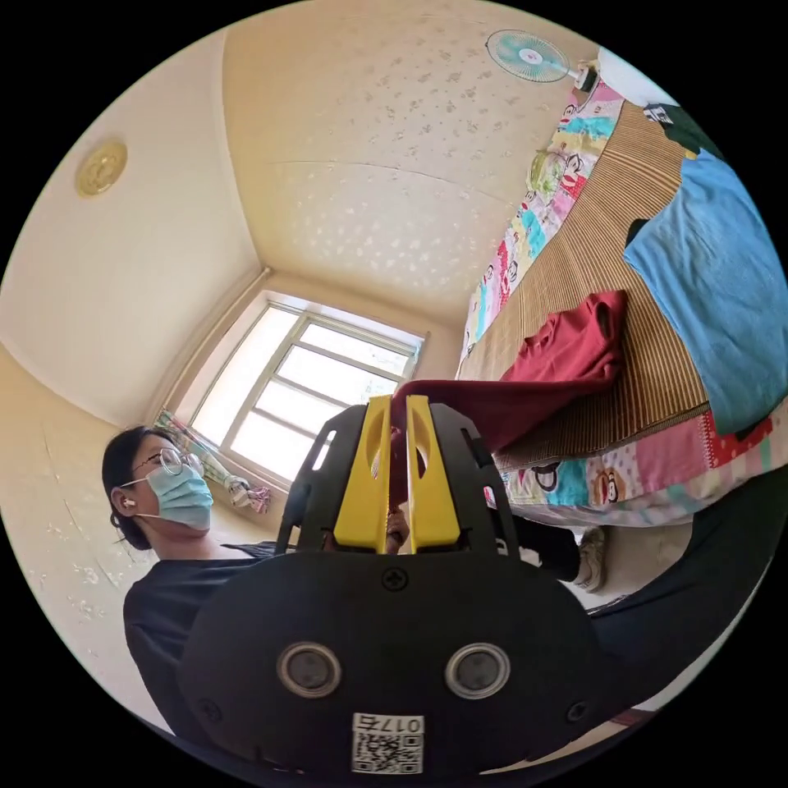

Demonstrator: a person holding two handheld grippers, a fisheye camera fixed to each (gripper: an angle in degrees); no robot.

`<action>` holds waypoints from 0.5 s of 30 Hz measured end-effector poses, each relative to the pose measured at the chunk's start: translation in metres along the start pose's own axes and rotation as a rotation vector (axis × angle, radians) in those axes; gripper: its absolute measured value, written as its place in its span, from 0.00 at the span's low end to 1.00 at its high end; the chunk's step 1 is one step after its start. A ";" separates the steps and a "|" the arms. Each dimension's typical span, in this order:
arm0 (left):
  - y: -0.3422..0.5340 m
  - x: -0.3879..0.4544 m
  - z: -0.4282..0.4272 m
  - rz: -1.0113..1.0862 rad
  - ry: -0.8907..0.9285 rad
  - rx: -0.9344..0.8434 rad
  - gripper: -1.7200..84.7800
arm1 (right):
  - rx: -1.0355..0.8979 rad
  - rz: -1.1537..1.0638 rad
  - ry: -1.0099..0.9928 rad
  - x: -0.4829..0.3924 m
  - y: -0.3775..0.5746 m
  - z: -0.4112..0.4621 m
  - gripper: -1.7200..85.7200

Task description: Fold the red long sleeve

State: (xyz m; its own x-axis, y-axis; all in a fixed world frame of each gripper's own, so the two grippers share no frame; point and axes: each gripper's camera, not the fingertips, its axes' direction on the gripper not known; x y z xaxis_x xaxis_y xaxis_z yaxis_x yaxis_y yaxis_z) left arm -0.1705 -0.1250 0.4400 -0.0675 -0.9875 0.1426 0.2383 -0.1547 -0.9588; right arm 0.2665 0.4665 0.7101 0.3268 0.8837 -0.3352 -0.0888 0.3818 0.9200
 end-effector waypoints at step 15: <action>-0.116 -0.127 0.083 -0.113 -0.471 0.148 0.06 | -0.042 -0.021 0.741 0.086 -0.088 0.176 0.06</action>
State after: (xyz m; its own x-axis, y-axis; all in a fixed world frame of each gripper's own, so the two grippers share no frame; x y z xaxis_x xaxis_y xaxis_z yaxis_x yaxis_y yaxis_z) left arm -0.1092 0.0160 0.5539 0.3356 -0.8658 0.3711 0.3915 -0.2301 -0.8909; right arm 0.4676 0.4613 0.6360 -0.3909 0.8215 -0.4152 -0.1301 0.3972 0.9084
